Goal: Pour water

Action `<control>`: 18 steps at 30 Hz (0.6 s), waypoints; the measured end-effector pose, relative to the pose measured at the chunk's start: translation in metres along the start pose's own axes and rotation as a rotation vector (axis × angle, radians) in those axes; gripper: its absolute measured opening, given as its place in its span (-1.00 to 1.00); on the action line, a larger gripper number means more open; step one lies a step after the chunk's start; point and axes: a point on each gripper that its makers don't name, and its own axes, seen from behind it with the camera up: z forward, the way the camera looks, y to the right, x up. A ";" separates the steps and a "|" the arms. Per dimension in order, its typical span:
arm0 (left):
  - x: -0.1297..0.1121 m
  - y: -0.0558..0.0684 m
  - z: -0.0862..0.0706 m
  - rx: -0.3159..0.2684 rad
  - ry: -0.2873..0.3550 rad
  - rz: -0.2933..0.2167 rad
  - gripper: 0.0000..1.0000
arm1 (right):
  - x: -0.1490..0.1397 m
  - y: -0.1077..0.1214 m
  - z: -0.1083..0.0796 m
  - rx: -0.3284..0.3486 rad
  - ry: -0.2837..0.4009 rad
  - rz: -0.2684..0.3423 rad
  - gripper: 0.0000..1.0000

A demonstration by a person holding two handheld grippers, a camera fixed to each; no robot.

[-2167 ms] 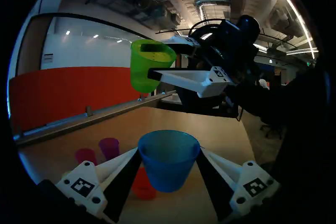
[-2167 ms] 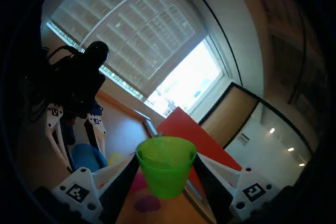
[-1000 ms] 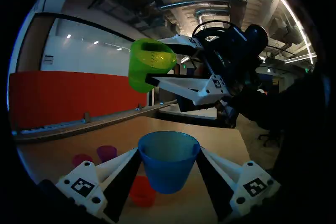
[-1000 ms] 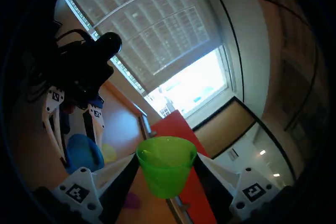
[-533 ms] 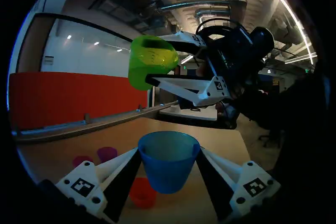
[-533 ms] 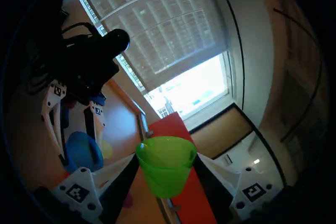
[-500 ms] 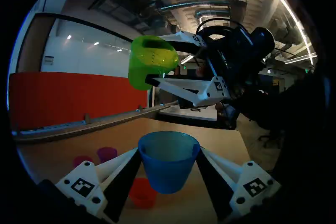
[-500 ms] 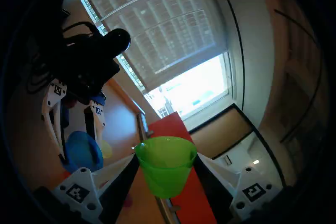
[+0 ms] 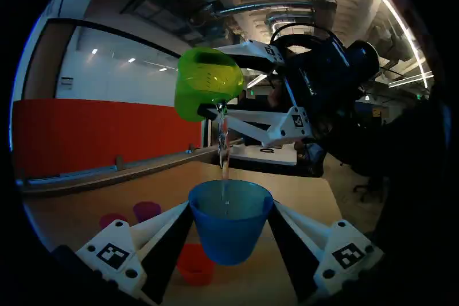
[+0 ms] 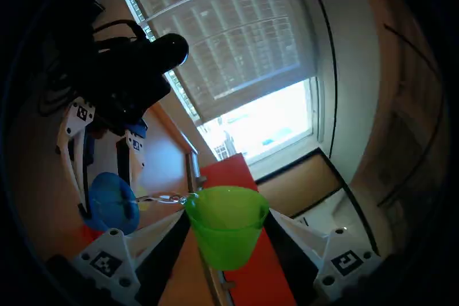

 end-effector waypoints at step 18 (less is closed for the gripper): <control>0.004 0.000 -0.002 0.004 -0.003 0.004 0.74 | 0.004 0.008 -0.002 -0.010 0.002 -0.066 0.81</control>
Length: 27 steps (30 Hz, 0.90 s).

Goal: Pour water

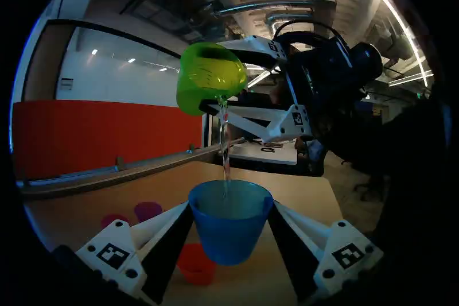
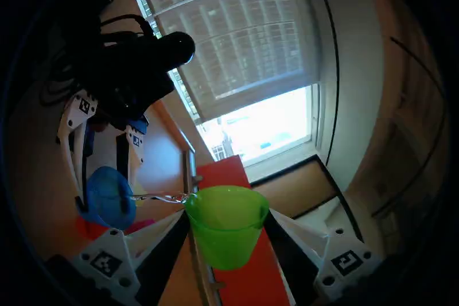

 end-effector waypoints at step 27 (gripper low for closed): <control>0.000 0.001 0.001 0.000 0.000 0.009 0.73 | 0.000 0.009 -0.002 -0.016 -0.008 -0.092 0.81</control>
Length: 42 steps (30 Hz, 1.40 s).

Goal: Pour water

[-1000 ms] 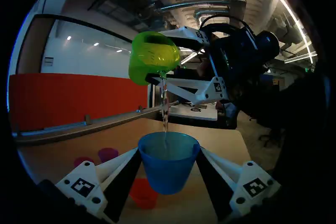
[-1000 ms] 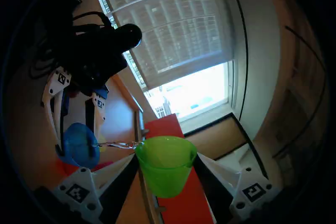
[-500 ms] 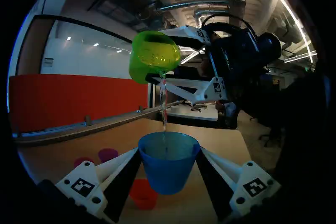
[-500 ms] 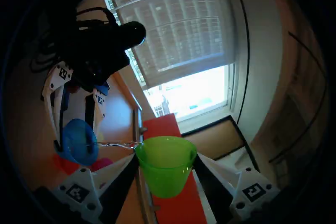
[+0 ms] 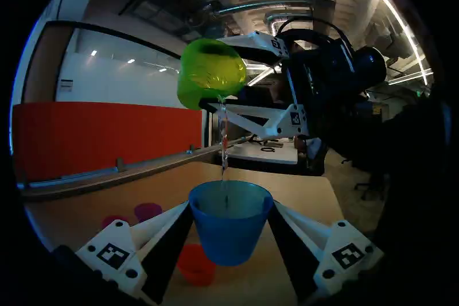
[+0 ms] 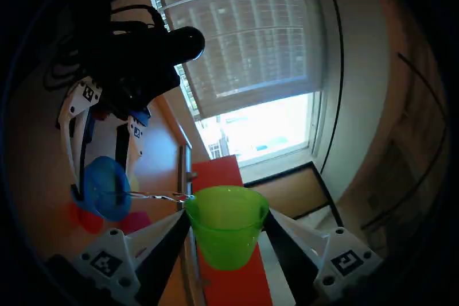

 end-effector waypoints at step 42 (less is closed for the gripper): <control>0.000 -0.001 0.000 -0.003 0.001 0.001 0.73 | 0.008 0.011 0.006 -0.008 0.004 -0.151 0.81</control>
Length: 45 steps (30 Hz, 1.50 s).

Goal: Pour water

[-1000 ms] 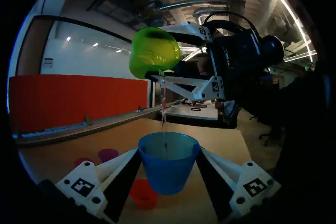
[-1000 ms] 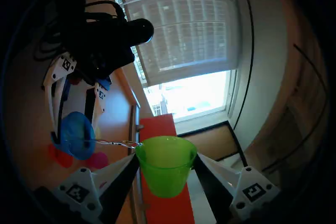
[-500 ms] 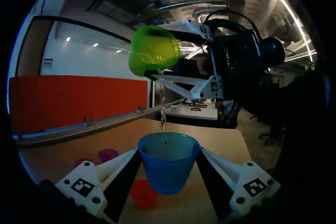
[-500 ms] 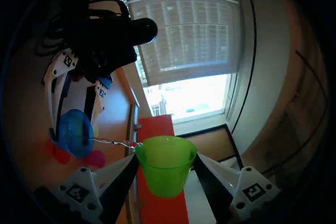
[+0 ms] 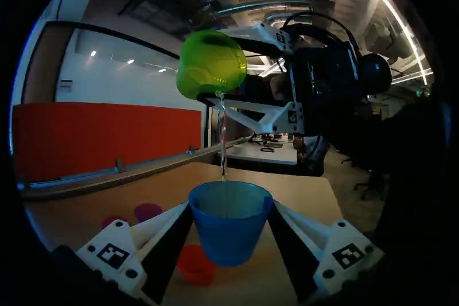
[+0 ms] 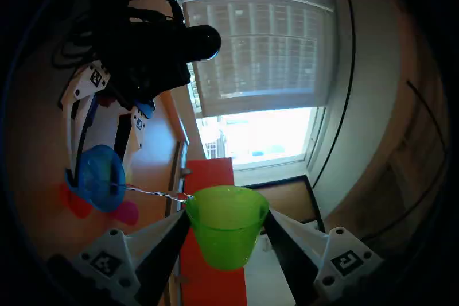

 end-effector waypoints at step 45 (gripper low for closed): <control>0.004 0.000 -0.001 0.005 0.001 -0.010 0.73 | 0.011 0.004 -0.001 -0.002 0.010 -0.104 0.81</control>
